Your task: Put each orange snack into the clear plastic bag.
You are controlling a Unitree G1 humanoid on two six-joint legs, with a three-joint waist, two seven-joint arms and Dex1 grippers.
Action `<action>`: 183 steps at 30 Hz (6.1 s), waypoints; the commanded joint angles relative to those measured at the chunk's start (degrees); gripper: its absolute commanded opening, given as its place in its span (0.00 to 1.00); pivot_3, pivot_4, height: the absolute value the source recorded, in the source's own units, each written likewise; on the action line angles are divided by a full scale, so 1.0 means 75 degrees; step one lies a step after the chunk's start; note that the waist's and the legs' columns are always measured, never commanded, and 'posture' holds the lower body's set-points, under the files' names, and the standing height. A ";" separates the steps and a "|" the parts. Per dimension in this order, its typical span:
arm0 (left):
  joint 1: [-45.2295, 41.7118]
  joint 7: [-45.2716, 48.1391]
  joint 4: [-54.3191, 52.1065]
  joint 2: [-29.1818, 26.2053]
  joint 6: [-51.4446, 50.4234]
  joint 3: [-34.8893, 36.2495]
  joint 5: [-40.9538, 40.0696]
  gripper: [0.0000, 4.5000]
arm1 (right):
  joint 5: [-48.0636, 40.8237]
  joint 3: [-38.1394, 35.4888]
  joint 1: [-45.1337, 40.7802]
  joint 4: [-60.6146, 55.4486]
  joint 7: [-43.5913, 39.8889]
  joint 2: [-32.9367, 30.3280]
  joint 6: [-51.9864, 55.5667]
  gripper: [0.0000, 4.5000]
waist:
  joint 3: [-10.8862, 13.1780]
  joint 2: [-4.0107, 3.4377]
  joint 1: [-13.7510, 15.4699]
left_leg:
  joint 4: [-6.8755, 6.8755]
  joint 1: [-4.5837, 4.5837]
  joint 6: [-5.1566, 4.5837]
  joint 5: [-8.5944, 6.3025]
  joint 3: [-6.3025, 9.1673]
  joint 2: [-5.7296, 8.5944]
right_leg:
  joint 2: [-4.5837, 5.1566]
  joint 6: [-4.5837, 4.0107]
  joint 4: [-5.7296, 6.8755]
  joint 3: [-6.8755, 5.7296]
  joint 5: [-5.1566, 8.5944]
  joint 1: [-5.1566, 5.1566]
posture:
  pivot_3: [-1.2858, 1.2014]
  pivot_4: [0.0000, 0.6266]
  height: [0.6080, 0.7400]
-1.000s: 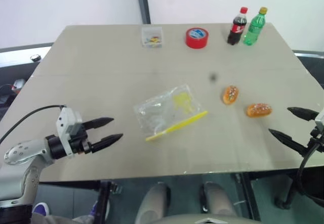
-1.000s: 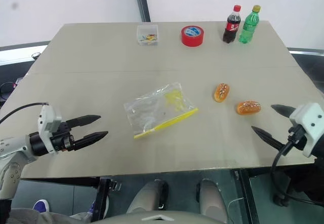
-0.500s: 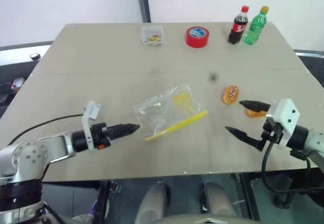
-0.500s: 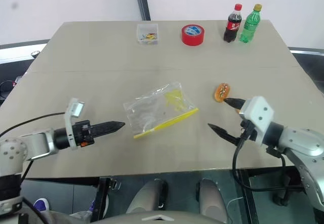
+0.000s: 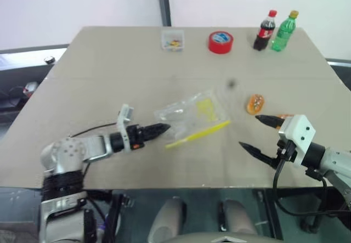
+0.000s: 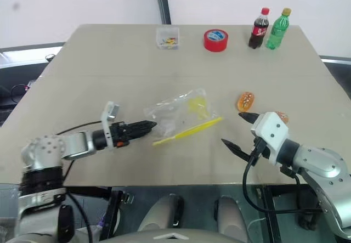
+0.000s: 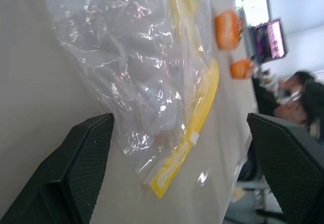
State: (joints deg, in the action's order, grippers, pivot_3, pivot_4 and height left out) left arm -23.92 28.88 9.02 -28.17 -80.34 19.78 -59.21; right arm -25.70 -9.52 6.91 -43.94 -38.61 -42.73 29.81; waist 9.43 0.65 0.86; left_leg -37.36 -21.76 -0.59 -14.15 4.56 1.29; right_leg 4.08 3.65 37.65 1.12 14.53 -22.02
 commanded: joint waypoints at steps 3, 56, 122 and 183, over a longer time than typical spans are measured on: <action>-0.0025 0.0647 0.1387 0.0479 0.0533 -0.0538 0.0611 0.99 | 0.0083 -0.0011 0.0022 -0.0294 0.0125 0.0071 -0.0132 1.00 | -0.0026 -0.0022 0.0000 | 0.0000 0.0001 0.0001 0.0000 0.0000 0.0011 | 0.0002 -0.0009 -0.0002 0.0000 -0.0005 0.0004 | 0.52 0.24 0.97; -0.0959 0.1357 0.0966 0.0005 -0.0071 0.0128 0.0891 0.98 | 0.1086 0.1254 0.0148 -0.0866 0.1369 0.0992 -0.0032 1.00 | -0.0005 0.0034 -0.0077 | 0.0050 -0.0135 0.0058 0.0027 0.0051 0.0013 | 0.0004 -0.0009 -0.0050 -0.0037 -0.0004 -0.0117 | 0.52 0.24 0.97; -0.3821 -0.5576 0.2050 0.2645 -0.1617 0.4738 -0.1737 0.00 | 0.7377 0.4241 -0.3748 0.6463 0.3941 0.2816 -0.3349 0.34 | 0.0041 0.0115 -0.0255 | 0.0007 -0.0123 0.0104 0.0056 0.0053 0.0050 | 0.0007 -0.0009 0.0045 -0.0019 -0.0010 -0.0139 | 0.52 0.24 0.97; -0.0377 0.0809 -0.1859 -0.0711 1.1236 -0.3560 0.8862 0.00 | 0.5363 0.2965 -0.6120 0.5579 0.1093 0.3131 -0.0916 0.48 | 0.0065 0.0082 -0.0412 | 0.0052 -0.0160 0.0086 0.0050 -0.0017 0.0029 | -0.0011 -0.0020 0.0051 0.0035 -0.0014 -0.0216 | 0.52 0.24 0.97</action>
State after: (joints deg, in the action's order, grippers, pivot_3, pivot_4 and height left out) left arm -25.90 35.29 -5.01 -33.48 2.16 -8.89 8.58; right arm 15.52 15.70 -39.02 2.74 -30.30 -18.40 21.56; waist 9.92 1.27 -2.23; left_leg -36.97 -22.97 0.06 -13.77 4.43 1.51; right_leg 4.01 3.50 38.04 1.38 14.42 -23.64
